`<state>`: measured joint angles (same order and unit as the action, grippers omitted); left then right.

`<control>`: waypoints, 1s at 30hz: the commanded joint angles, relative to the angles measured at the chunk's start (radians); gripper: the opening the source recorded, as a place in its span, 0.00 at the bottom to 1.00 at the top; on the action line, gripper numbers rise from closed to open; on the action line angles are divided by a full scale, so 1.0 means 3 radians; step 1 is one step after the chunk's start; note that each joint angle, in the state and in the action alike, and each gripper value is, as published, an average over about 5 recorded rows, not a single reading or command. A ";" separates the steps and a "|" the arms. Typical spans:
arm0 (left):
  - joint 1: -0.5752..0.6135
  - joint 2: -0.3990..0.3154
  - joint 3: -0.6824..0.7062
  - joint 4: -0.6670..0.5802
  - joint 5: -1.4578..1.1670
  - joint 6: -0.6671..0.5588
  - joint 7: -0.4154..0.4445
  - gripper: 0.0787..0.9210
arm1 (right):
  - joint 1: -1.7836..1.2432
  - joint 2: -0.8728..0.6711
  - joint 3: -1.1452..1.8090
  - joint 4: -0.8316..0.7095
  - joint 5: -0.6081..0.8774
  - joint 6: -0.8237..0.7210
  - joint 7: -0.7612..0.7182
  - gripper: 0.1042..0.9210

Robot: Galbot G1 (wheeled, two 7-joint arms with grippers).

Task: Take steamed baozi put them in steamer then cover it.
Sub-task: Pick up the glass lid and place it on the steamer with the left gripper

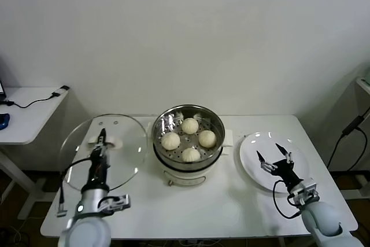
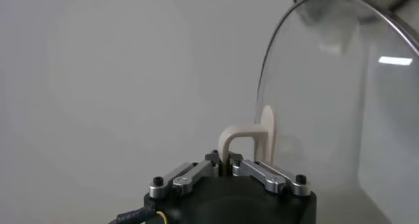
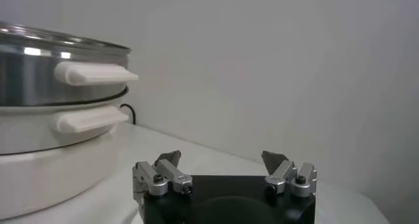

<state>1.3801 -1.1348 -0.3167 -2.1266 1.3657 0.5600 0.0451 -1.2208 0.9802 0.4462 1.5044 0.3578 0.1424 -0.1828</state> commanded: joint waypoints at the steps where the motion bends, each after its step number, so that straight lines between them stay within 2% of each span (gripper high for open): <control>1: -0.1393 -0.0091 0.1379 0.0154 0.0583 0.0751 0.1142 0.08 | 0.0098 0.0007 -0.0031 -0.0146 -0.0075 0.0019 -0.0012 0.88; 9: -0.1709 -0.0925 0.1647 0.0641 0.0897 0.0751 0.1262 0.08 | 0.0171 0.0052 -0.0082 -0.0229 -0.0117 0.0029 -0.0016 0.88; 13: -0.1806 -0.1213 0.1714 0.0896 0.0923 0.0751 0.1229 0.08 | 0.0185 0.0066 -0.0094 -0.0251 -0.0133 0.0033 -0.0017 0.88; 21: -0.1832 -0.1483 0.1750 0.1360 0.0913 0.0751 0.1017 0.08 | 0.0173 0.0071 -0.0049 -0.0302 -0.0144 0.0062 -0.0041 0.88; 30: -0.1882 -0.1506 0.1686 0.1602 0.0887 0.0751 0.0948 0.08 | 0.0159 0.0096 -0.0022 -0.0329 -0.0163 0.0081 -0.0067 0.88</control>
<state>0.8644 -1.5079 0.1602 -1.7792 1.6151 0.7371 0.3416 -1.1751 1.0058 0.4372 1.4138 0.3138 0.1647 -0.2008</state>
